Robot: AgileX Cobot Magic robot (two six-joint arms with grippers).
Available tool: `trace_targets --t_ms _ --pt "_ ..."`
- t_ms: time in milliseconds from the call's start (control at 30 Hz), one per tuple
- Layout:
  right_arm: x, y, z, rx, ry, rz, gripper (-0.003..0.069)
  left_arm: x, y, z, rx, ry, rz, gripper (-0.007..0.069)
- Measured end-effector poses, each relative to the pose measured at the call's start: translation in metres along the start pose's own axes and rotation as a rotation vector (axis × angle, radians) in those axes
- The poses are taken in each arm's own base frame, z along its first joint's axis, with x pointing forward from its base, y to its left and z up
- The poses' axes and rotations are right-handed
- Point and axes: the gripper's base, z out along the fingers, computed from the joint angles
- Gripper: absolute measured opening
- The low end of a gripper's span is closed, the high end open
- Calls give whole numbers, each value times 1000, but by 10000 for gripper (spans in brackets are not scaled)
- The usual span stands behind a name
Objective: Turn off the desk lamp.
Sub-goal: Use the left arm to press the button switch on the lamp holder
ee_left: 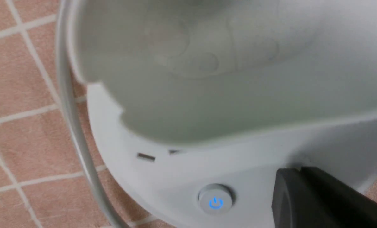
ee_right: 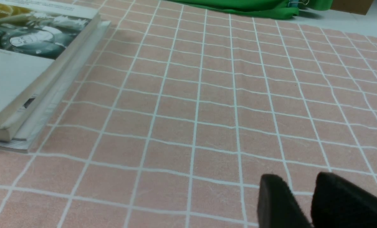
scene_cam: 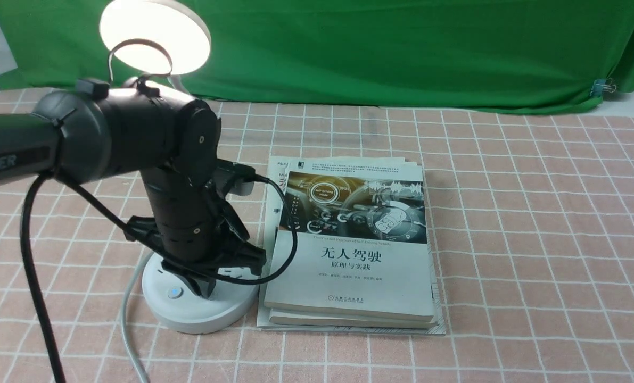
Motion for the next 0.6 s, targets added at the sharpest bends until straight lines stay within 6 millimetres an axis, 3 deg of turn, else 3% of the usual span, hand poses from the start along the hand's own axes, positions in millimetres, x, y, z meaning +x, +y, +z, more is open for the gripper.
trace_targets --t_ms 233,600 --pt "0 0 0 0 0 -1 240 2 0 -15 2 -39 -5 6" --pt "0 0 0 0 0 -1 240 -2 -1 14 13 -8 -13 6"
